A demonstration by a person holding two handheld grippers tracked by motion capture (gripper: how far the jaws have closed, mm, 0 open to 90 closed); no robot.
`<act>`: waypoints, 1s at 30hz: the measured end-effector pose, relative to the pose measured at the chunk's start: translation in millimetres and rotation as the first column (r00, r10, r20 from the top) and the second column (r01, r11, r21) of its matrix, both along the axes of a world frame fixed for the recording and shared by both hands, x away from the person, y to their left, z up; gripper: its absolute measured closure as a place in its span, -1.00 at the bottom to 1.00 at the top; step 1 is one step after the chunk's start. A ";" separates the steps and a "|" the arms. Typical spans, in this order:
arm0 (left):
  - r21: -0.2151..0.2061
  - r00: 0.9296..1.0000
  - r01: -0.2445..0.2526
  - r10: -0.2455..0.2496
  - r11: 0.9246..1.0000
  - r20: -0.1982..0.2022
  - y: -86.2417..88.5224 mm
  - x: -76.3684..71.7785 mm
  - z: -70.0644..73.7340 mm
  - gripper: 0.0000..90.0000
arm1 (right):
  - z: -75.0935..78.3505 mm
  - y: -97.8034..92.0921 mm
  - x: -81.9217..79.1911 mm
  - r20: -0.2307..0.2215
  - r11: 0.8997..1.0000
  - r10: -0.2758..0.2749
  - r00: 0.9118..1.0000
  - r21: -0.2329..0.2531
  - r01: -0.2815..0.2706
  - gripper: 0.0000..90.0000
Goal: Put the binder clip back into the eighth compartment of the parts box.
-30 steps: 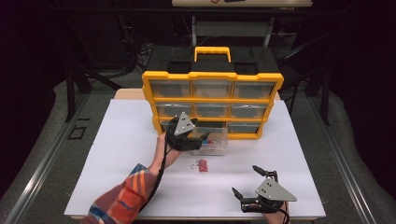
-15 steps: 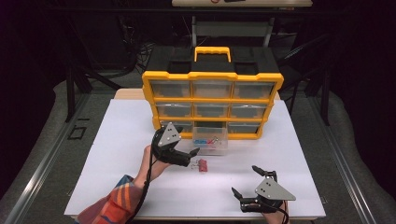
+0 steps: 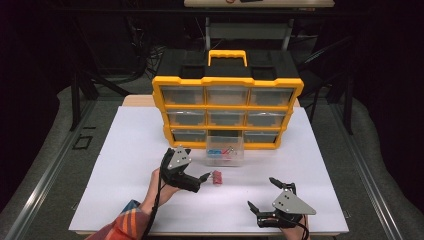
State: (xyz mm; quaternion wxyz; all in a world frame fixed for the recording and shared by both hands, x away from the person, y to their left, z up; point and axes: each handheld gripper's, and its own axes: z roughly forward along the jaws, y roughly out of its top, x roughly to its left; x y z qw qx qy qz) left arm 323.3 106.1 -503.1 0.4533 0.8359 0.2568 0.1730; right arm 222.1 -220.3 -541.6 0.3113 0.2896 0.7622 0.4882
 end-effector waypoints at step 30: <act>0.005 0.994 0.043 -0.043 0.999 -0.102 -18.9 -0.3 -34.9 -0.32 | -0.4 1.3 0.4 -0.008 1.000 0.008 1.000 -0.008 -0.008 -0.93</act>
